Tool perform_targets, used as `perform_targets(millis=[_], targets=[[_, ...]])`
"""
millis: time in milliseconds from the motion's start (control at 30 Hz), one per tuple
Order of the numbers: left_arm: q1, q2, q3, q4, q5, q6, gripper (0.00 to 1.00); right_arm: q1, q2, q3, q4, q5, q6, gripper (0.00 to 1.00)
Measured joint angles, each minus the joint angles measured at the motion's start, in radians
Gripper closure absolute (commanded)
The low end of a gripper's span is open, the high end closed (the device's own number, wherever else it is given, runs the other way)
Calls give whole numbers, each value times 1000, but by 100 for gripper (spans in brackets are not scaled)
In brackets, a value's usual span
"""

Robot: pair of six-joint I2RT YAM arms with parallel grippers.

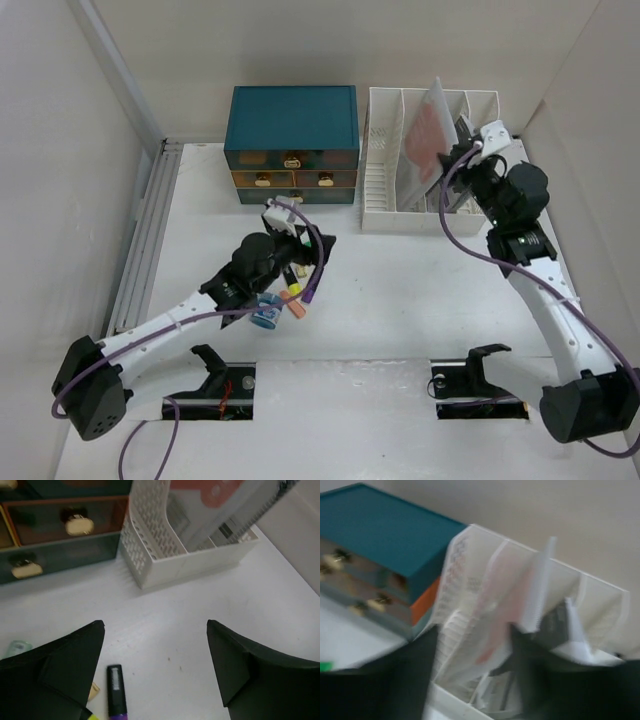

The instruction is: Organize the desk

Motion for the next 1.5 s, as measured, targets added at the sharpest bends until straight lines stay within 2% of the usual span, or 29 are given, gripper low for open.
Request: perform_targets(millis=[67, 300, 367, 400, 433, 500, 533, 567, 600, 667, 700, 733, 767, 800, 867, 900, 1233, 1500], targets=[[13, 24, 54, 1, -65, -6, 0, 0, 40, 43, -54, -119, 2, 0], [123, 160, 337, -45, -188, -18, 0, 0, 296, 265, -285, -478, 37, 0], [175, 216, 433, -83, -190, -19, 6, 0, 335, 288, -316, -525, 53, 0], [196, 240, 469, -103, -182, -21, 15, 0, 340, 288, -332, -538, 59, 3], [223, 264, 503, -111, -178, -23, 21, 0, 341, 286, -345, -548, 66, 7], [283, 305, 555, -143, -134, -26, 36, 0, 337, 279, -352, -563, 78, 35], [309, 323, 574, -155, -110, -26, 43, 0, 334, 276, -354, -570, 80, 52], [343, 346, 599, -178, -74, -26, 50, 0, 330, 272, -356, -578, 87, 85], [366, 367, 619, -190, -40, -30, 50, 0, 324, 265, -356, -586, 93, 97], [409, 403, 658, -217, 34, -29, 48, 0, 315, 253, -359, -592, 108, 100], [423, 415, 667, -231, 72, -29, 47, 0, 309, 247, -359, -596, 111, 94], [433, 418, 670, -245, 113, -25, 45, 0, 305, 241, -358, -598, 115, 75], [436, 418, 670, -262, 143, -19, 43, 0, 299, 234, -359, -603, 118, 50], [436, 415, 666, -272, 174, -10, 42, 0, 294, 228, -361, -610, 122, 41], [438, 400, 647, -281, 218, 5, 41, 0, 288, 220, -357, -632, 124, 11], [438, 391, 630, -281, 233, 13, 41, 0, 287, 218, -357, -645, 127, 0], [451, 400, 583, -310, 258, 39, 41, 0, 332, 215, -356, -702, 139, 0], [442, 545, 586, -314, 164, 31, 41, 0, 331, 215, -354, -687, 170, 0]])
